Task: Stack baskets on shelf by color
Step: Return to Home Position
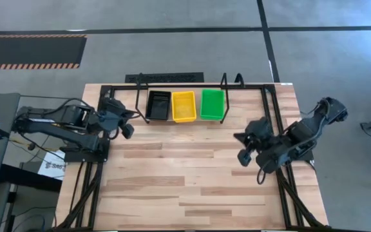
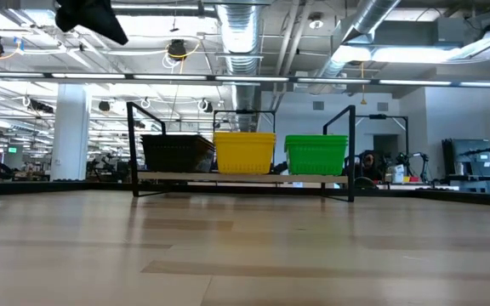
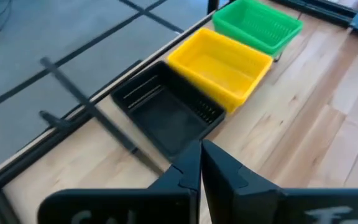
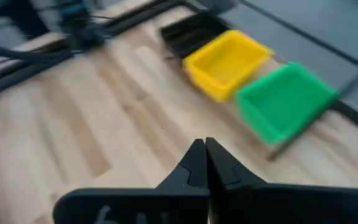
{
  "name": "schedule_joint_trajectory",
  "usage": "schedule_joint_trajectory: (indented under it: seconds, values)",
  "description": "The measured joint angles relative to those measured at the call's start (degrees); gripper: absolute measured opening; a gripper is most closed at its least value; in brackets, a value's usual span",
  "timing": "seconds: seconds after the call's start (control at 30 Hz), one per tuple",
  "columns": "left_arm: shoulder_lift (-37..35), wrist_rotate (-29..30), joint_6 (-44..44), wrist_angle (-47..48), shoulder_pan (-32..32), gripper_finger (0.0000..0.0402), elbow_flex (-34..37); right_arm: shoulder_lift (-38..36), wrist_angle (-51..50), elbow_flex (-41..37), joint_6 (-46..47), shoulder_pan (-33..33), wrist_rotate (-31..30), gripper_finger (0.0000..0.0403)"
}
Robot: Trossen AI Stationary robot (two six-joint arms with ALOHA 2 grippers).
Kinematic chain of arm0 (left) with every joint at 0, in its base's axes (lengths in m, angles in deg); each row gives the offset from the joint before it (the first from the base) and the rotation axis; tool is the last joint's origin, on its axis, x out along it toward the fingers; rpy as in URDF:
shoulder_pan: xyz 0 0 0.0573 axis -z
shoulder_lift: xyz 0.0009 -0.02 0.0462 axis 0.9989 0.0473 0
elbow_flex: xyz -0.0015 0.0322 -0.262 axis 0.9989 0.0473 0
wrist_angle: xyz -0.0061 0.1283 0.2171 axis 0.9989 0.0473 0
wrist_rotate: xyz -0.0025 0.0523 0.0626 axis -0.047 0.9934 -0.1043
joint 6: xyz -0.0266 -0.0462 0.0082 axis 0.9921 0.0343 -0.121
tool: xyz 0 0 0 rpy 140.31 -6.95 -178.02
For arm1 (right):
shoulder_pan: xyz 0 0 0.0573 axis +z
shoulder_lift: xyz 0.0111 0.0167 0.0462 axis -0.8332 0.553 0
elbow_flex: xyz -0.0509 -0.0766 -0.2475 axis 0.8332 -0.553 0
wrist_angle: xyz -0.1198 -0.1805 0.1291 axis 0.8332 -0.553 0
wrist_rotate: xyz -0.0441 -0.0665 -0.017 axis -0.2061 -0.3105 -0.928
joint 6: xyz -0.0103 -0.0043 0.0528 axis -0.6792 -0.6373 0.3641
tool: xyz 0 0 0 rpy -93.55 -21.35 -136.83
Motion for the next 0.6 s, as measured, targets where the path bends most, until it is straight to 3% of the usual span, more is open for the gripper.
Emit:
schedule_joint_trajectory:
  seconds: [0.2,0.4,0.6]
  values:
    - [2.29,-0.14,-1.64,-3.97,-0.04,0.0,0.11,-6.02,27.06,-17.35,-13.44,-2.87,7.06,0.0]
    - [4.84,-0.61,-1.21,-4.85,-0.04,0.0,0.09,-9.87,55.36,-36.09,-21.49,-11.22,22.48,0.0]
    - [5.89,-2.83,-1.13,-6.06,-0.04,0.0,0.09,-9.03,60.06,-41.47,-18.94,-22.21,27.62,0.0]
